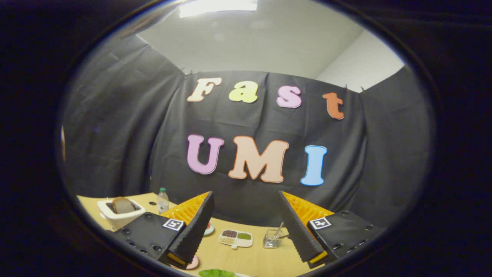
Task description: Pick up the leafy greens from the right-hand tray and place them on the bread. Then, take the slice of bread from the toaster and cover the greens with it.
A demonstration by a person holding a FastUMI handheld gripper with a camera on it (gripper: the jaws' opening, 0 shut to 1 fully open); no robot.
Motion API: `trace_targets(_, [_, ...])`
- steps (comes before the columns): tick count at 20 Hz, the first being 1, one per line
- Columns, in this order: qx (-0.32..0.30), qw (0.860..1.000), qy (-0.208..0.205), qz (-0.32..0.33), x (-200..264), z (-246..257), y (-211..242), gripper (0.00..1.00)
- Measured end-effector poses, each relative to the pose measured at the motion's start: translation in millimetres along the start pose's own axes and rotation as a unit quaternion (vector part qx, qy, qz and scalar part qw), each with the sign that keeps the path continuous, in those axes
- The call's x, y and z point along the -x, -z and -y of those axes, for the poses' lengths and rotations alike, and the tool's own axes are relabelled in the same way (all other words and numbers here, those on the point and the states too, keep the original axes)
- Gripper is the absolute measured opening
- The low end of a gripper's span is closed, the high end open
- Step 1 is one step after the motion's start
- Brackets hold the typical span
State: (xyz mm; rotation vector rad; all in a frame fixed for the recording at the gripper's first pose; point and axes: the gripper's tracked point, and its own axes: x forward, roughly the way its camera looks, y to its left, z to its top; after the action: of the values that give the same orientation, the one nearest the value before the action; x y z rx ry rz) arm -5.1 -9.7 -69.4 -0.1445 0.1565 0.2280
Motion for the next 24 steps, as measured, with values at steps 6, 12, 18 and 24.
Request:
trace_targets(6, [0.001, 0.993, -0.085, -0.079, 4.1, -9.9, 60.8, 1.0])
trace_targets(12, [0.018, 0.969, -0.172, -0.174, 16.8, -17.9, 128.2, 1.0])
trace_targets(18, [0.05, 0.933, -0.25, -0.255, 30.8, -33.3, 195.8, 1.0])
trace_targets(24, [0.09, 0.883, -0.32, -0.332, 51.4, -52.6, 264.9, 1.0])
